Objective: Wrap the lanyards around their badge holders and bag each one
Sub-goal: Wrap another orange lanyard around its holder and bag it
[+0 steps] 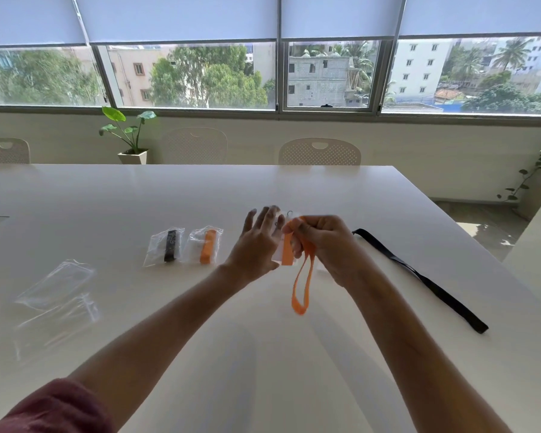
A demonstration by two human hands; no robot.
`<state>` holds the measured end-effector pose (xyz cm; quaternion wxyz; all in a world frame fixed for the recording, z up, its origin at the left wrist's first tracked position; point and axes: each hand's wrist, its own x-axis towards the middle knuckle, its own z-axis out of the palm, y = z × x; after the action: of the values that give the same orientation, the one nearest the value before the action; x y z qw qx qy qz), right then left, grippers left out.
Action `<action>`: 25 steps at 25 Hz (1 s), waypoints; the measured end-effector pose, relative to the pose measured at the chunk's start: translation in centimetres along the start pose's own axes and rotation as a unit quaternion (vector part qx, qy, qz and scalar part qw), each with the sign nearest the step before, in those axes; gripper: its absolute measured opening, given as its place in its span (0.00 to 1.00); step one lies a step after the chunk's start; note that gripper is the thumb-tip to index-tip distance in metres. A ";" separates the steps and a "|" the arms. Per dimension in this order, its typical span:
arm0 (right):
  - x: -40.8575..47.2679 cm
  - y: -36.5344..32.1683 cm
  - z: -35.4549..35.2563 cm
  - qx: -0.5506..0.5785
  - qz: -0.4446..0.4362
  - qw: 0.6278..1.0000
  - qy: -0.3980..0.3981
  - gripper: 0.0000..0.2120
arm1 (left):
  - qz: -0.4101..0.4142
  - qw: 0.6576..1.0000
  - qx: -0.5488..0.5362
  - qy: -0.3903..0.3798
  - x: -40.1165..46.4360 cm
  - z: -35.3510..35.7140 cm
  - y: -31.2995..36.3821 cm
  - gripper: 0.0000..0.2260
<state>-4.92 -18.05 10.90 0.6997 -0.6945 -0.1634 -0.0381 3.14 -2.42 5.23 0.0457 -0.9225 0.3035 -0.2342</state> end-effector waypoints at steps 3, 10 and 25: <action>0.8 -0.6 -0.7 0.003 -0.012 0.999 0.031 0.13 | 0.020 1.000 -0.006 -0.006 -1.0 0.6 1.1 0.44; 2.7 0.2 -2.7 -0.119 -0.024 0.986 0.112 0.10 | 0.095 0.994 -0.026 0.036 -1.6 0.9 1.6 0.45; 3.9 4.9 -5.5 -0.043 0.060 0.989 0.130 0.15 | 0.128 0.975 -0.118 0.139 -2.1 -1.8 2.4 0.47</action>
<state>1.08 -22.58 7.36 0.6854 -0.7217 -0.0273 -0.0928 -0.47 -3.03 5.41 -0.0767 -0.8332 0.4478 -0.3153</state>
